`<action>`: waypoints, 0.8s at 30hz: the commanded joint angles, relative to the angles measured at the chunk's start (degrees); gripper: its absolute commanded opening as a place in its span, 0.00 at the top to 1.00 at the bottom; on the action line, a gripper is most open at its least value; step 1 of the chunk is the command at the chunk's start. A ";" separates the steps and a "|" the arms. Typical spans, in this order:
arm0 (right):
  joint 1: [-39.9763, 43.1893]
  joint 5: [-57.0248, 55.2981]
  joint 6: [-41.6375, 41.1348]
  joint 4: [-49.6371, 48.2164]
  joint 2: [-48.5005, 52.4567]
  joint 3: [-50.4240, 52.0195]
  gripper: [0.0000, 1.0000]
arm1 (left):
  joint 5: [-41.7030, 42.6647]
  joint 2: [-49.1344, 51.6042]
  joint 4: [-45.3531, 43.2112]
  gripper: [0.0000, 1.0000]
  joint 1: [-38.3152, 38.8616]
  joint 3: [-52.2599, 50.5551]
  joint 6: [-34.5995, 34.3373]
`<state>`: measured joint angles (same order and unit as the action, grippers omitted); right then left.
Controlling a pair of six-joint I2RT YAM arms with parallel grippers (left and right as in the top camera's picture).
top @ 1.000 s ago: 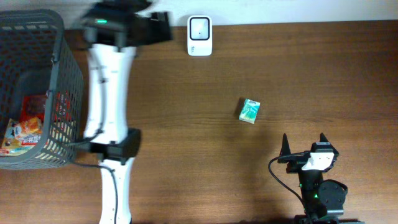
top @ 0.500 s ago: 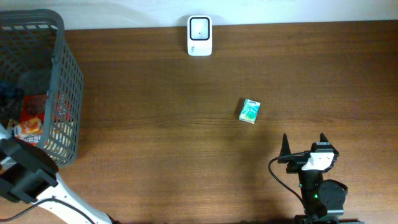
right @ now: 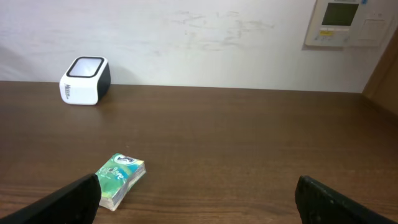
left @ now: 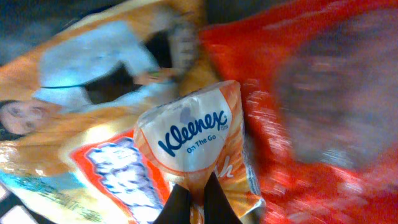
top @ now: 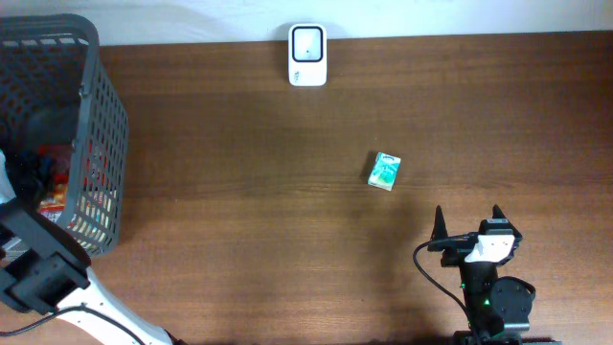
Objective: Scan the item barcode
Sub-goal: 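Pick the orange Kleenex pack from the basket, place beside green pack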
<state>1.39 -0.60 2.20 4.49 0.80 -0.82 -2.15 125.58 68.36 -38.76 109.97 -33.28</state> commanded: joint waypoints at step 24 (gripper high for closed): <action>-0.35 -0.11 0.37 0.15 -0.33 0.50 0.01 | 11.82 11.30 -1.92 0.98 78.36 16.17 20.83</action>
<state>1.39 -0.45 2.20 4.49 0.80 -0.82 12.27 133.40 66.52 37.26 125.89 -14.87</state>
